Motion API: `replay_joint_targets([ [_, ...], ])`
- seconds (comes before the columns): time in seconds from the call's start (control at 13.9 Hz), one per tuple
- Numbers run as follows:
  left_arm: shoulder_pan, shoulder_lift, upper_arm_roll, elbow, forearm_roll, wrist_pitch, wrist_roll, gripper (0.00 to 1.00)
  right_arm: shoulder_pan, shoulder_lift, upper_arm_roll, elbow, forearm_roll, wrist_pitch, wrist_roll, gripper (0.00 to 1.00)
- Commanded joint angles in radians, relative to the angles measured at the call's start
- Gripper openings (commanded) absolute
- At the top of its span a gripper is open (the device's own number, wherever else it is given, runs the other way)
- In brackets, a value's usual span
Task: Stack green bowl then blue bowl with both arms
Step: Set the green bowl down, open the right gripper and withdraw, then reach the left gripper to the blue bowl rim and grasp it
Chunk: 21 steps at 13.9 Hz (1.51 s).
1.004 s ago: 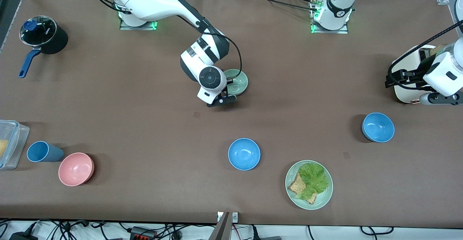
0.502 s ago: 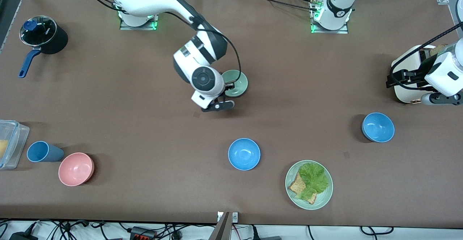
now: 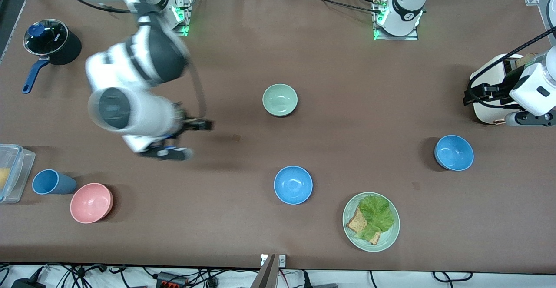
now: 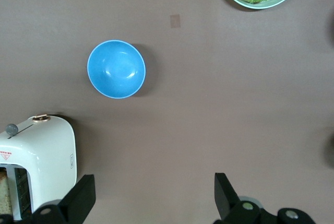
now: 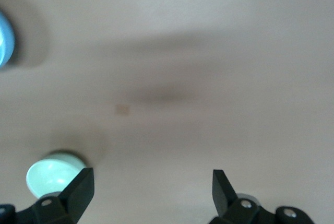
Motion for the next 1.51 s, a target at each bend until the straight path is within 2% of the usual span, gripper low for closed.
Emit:
replay_joint_targets([
  [0.0, 0.008, 0.035, 0.000, 0.024, 0.023, -0.010, -0.007, 1.00, -0.130, -0.017, 0.007, 0.019, -0.009, -0.018, -0.130, 1.00],
  [0.29, 0.023, 0.062, 0.009, 0.025, 0.024, 0.013, 0.012, 1.00, -0.264, -0.101, 0.011, 0.016, -0.009, -0.023, -0.226, 1.00],
  [0.5, 0.056, 0.093, 0.009, 0.022, 0.022, 0.036, 0.073, 1.00, -0.267, -0.136, 0.010, 0.019, -0.032, -0.023, -0.228, 1.00],
  [0.57, 0.075, 0.110, 0.009, 0.013, 0.022, 0.036, 0.079, 1.00, -0.266, -0.159, -0.001, 0.017, -0.038, -0.020, -0.237, 1.00],
  [0.72, 0.149, 0.142, 0.003, 0.015, 0.008, 0.046, 0.104, 1.00, -0.246, -0.205, -0.079, -0.005, -0.034, -0.017, -0.287, 1.00],
  [0.79, 0.181, 0.172, 0.003, 0.016, -0.039, 0.050, 0.154, 1.00, -0.246, -0.230, -0.102, -0.024, -0.034, -0.015, -0.338, 1.00],
  [1.0, 0.195, 0.248, 0.006, 0.002, -0.044, 0.148, 0.280, 1.00, -0.246, -0.288, -0.140, -0.071, -0.037, 0.012, -0.424, 1.00],
  [1.22, 0.197, 0.279, 0.006, -0.098, -0.044, 0.329, 0.348, 1.00, -0.249, -0.334, -0.150, -0.117, -0.038, 0.008, -0.438, 1.00],
  [1.29, 0.197, 0.283, 0.006, -0.122, -0.043, 0.373, 0.358, 1.00, -0.245, -0.348, -0.169, -0.139, -0.035, 0.011, -0.447, 1.00],
  [1.43, 0.200, 0.324, 0.007, -0.129, -0.043, 0.412, 0.395, 1.00, -0.243, -0.368, -0.174, -0.171, -0.038, 0.014, -0.459, 1.00],
])
